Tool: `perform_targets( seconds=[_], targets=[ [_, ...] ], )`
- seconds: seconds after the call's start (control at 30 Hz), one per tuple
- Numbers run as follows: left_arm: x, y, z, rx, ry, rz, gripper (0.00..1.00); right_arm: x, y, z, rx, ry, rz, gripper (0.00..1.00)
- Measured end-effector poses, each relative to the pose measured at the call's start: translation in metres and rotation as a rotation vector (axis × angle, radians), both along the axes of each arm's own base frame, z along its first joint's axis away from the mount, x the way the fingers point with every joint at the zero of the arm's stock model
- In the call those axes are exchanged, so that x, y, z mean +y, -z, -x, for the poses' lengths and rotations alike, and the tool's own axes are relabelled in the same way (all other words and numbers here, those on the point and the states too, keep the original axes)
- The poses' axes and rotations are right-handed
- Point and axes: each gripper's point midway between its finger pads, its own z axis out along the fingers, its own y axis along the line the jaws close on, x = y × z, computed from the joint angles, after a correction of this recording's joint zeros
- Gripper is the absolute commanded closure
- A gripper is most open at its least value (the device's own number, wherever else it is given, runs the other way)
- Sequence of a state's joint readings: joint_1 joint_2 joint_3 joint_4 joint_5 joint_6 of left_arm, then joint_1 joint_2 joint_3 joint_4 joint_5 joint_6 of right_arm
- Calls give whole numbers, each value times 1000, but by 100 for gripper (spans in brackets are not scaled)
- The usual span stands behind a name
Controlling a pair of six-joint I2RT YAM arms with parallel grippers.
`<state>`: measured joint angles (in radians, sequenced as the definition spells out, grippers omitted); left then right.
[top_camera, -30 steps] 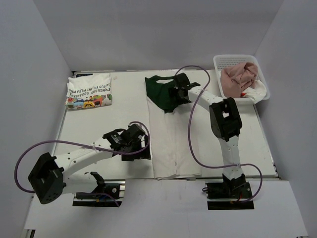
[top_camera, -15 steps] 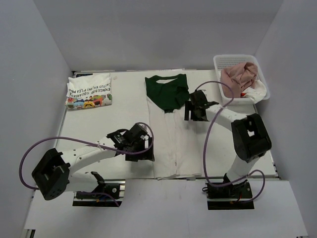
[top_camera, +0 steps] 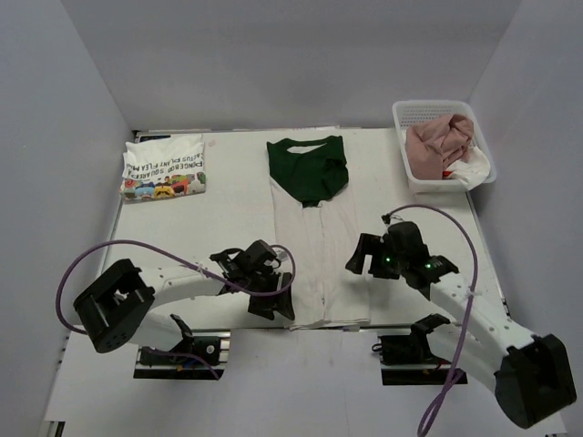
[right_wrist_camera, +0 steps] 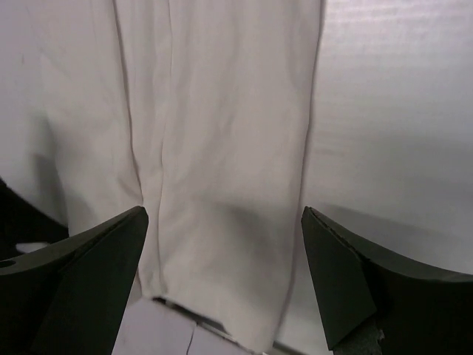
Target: Fold and stack the t-shirts
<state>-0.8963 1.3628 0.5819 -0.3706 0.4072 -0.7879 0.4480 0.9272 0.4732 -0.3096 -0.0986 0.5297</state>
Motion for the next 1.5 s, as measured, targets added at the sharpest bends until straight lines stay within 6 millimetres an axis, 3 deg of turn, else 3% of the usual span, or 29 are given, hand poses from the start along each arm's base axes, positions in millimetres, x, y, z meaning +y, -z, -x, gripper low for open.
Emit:
perform_targets(
  seconds=[0.2,0.27,0.37,0.4,0.47,0.53,0.57,0.6,0.63,0.73,0.77,0.87,0.93,1.03,1.13,1.3,1.5],
  targets=[
    [-16,5,20,72,66,35,39,1,3,47,111,-62,-70,10],
    [-21,6,25,93,85,45,43,0,12,61,167,-72,-75,10],
    [-24,7,25,94,86,34,55,-4,32,87,278,-79,-68,10],
    [-24,8,25,93,84,26,63,-4,35,96,322,-78,-79,10],
    [-24,11,24,83,83,8,72,-4,36,100,345,-78,-82,10],
    [-23,14,24,78,79,-9,87,-2,36,104,371,-85,-93,12],
    [-23,15,23,76,77,-16,97,-1,36,105,380,-89,-96,17],
    [-23,15,23,79,76,-17,100,0,36,108,392,-96,-101,24],
    [-24,15,23,77,79,-16,100,1,37,111,406,-103,-101,38],
    [-25,14,24,73,86,-19,100,-1,44,128,490,-136,-88,57],
    [-25,14,24,71,86,-21,100,-2,45,134,523,-145,-82,74],
    [-25,14,24,68,88,-23,100,-6,47,150,588,-169,-59,100],
    [-26,13,24,59,99,-26,100,-7,47,152,599,-177,-52,100],
    [-26,9,21,48,108,-37,100,-2,36,137,567,-177,-42,100],
    [-29,-2,5,7,95,-70,100,9,15,100,455,-175,-32,100],
    [-45,-39,-46,-127,25,-59,100,28,-24,34,207,-149,-50,100],
    [-44,-61,-105,-220,-92,-93,100,29,-37,-14,44,-63,-18,100]
  ],
)
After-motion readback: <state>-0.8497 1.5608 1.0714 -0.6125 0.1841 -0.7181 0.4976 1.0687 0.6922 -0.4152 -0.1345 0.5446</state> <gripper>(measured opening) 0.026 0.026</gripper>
